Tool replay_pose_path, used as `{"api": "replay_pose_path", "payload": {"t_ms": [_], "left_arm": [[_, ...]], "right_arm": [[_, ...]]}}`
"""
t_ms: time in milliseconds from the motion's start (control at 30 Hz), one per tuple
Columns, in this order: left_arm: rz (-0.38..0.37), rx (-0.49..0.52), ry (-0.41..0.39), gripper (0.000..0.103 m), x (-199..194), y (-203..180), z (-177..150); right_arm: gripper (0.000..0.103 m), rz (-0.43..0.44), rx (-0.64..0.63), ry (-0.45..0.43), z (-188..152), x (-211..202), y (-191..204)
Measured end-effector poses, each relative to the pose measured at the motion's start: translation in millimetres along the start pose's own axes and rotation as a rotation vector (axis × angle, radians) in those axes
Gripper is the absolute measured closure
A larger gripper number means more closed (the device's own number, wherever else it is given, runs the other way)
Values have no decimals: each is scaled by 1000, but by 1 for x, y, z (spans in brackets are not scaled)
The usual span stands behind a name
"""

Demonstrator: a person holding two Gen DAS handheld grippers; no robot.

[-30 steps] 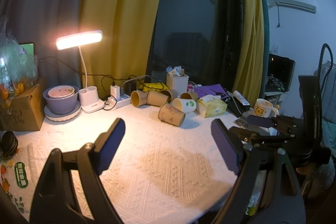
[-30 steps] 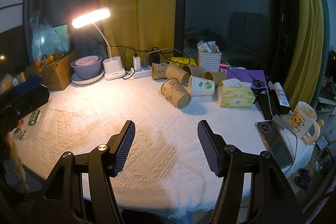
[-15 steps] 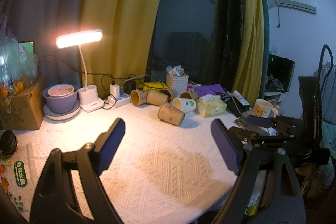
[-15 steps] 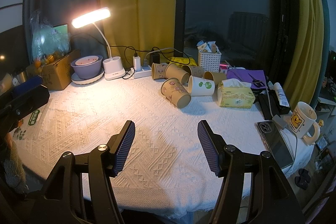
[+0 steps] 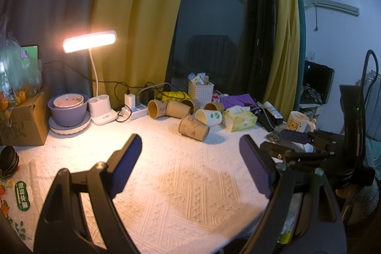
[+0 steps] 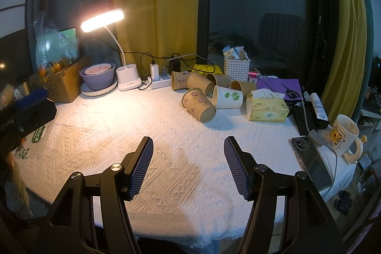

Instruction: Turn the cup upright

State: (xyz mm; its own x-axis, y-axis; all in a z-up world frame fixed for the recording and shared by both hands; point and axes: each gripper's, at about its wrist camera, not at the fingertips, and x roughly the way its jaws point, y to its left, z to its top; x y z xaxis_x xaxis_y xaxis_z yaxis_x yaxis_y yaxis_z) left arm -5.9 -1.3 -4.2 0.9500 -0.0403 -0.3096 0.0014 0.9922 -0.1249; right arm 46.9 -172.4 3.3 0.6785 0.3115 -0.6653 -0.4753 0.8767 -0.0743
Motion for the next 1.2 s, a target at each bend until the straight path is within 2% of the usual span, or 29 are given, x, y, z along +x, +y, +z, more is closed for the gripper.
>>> {"api": "replay_pose_path", "payload": {"t_ms": [667, 900, 1200], "left_arm": [[1, -10, 11, 18, 1, 2, -4], [-2, -26, 67, 18, 22, 10, -7], [-37, -14, 198, 18, 84, 15, -6]], "right_arm": [[38, 1, 0, 4, 0, 2, 0], [38, -5, 4, 34, 0, 17, -4], [38, -21, 32, 105, 1, 65, -25]]}}
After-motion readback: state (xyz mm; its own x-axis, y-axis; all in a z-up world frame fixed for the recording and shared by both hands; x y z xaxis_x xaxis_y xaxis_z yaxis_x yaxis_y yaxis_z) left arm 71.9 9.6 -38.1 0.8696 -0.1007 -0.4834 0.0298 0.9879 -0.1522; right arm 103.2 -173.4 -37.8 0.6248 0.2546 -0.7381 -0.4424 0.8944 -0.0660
